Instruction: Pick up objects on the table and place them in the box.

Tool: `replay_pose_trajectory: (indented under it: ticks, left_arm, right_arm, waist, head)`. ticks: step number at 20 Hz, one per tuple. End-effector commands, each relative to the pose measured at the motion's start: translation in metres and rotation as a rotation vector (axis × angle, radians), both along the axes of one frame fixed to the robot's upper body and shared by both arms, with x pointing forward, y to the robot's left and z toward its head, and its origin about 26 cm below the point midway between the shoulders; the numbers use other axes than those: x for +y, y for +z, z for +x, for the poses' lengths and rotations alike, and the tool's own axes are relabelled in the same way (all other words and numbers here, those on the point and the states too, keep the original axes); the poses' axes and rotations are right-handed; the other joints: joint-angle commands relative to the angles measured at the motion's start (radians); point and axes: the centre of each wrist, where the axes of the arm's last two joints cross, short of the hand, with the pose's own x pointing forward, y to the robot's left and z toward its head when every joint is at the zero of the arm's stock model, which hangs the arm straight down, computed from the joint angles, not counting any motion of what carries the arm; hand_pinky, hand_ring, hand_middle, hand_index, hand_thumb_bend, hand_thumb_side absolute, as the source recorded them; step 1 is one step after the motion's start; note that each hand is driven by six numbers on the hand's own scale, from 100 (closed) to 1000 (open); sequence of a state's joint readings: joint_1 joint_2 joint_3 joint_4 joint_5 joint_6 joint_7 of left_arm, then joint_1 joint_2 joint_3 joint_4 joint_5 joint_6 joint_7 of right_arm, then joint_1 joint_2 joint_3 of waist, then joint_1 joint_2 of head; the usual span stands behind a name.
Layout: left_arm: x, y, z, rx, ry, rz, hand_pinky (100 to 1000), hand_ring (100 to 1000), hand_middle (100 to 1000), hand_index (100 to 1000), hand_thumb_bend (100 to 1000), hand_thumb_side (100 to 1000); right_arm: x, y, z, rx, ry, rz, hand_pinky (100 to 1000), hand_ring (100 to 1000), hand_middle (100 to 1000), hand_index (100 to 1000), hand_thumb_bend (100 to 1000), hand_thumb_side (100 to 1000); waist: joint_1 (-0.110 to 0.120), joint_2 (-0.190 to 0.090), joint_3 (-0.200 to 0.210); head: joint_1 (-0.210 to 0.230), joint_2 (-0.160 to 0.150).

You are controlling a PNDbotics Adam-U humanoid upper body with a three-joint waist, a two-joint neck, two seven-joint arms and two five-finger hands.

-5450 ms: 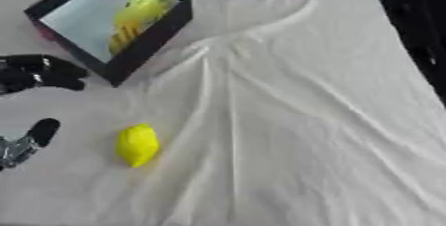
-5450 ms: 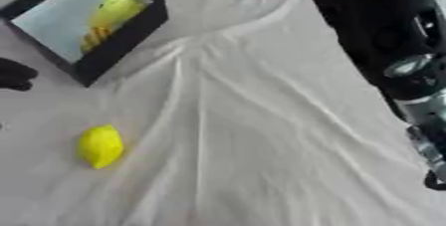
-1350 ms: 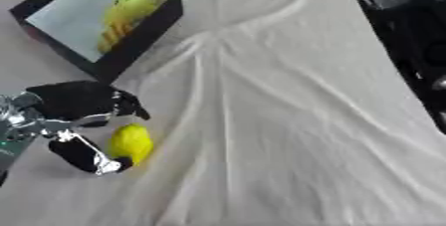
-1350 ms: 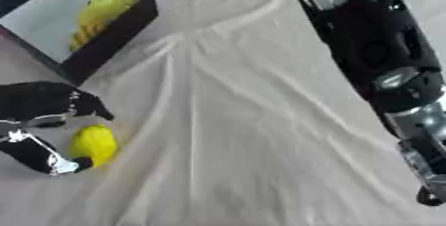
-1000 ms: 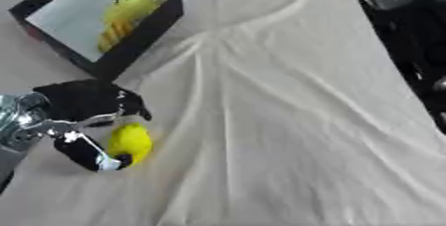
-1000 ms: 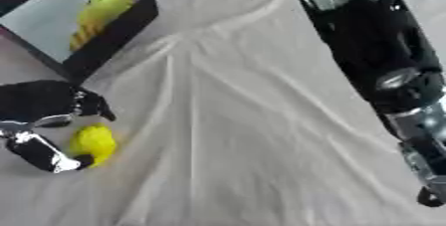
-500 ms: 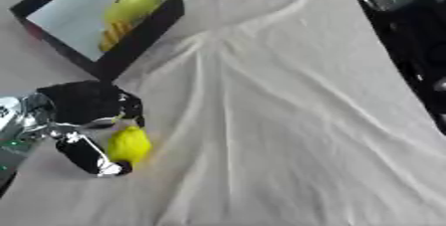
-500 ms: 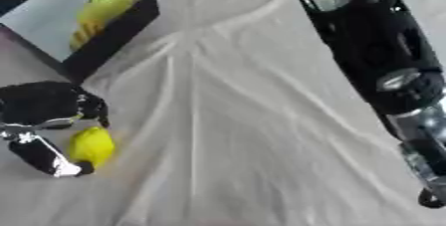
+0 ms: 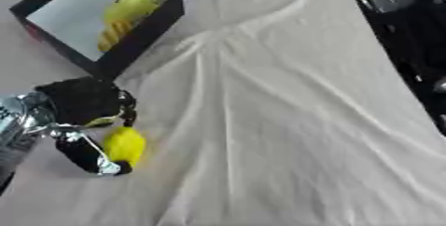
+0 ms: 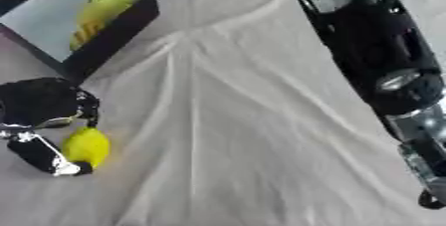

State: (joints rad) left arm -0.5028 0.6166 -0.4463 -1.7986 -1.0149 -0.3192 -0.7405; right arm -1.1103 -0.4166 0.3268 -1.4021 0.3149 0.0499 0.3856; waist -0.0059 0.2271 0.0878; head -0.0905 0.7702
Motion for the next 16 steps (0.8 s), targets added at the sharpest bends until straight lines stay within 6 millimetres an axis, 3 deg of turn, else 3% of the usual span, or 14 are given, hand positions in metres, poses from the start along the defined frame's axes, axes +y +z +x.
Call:
replay_pose_trajectory:
  ticks: [1, 3, 4, 7, 16]
  left_arm:
    - [0.0060, 0.0072, 0.0006, 0.004, 0.011, 0.012, 667, 576, 560, 617, 408, 511]
    - [0.0071, 0.0043, 0.0020, 0.034, 0.017, 0.010, 651, 570, 556, 613, 361, 417]
    - [0.0076, 0.0029, 0.0026, 0.048, 0.020, 0.012, 640, 567, 552, 611, 320, 293]
    - [0.0088, 0.0004, 0.0039, 0.077, 0.029, 0.017, 616, 557, 540, 600, 264, 100]
    - [0.0097, 0.0049, 0.0024, 0.116, 0.034, -0.039, 547, 504, 487, 538, 235, 100]
  right_arm:
    - [-0.0010, 0.0096, -0.0023, -0.024, 0.006, 0.009, 886, 791, 731, 825, 100, 141]
    - [-0.0013, 0.0099, -0.0026, -0.026, 0.007, 0.014, 886, 791, 731, 825, 100, 140]
    - [-0.0014, 0.0099, -0.0028, -0.025, 0.008, 0.015, 886, 791, 732, 825, 100, 144]
    - [-0.0018, 0.0095, -0.0028, -0.023, 0.008, 0.016, 886, 791, 732, 826, 100, 145]
    - [-0.0023, 0.0073, -0.0021, -0.015, 0.006, 0.021, 887, 791, 731, 826, 100, 164]
  waist:
    - [0.002, -0.014, 0.002]
    - [0.001, -0.014, 0.001]
    - [0.000, -0.014, 0.001]
    - [-0.001, -0.015, 0.001]
    - [0.000, -0.017, 0.003]
  head:
    - [-0.001, 0.000]
    - [0.000, 0.000]
    - [0.000, 0.000]
    - [-0.001, 0.000]
    - [-0.003, 0.000]
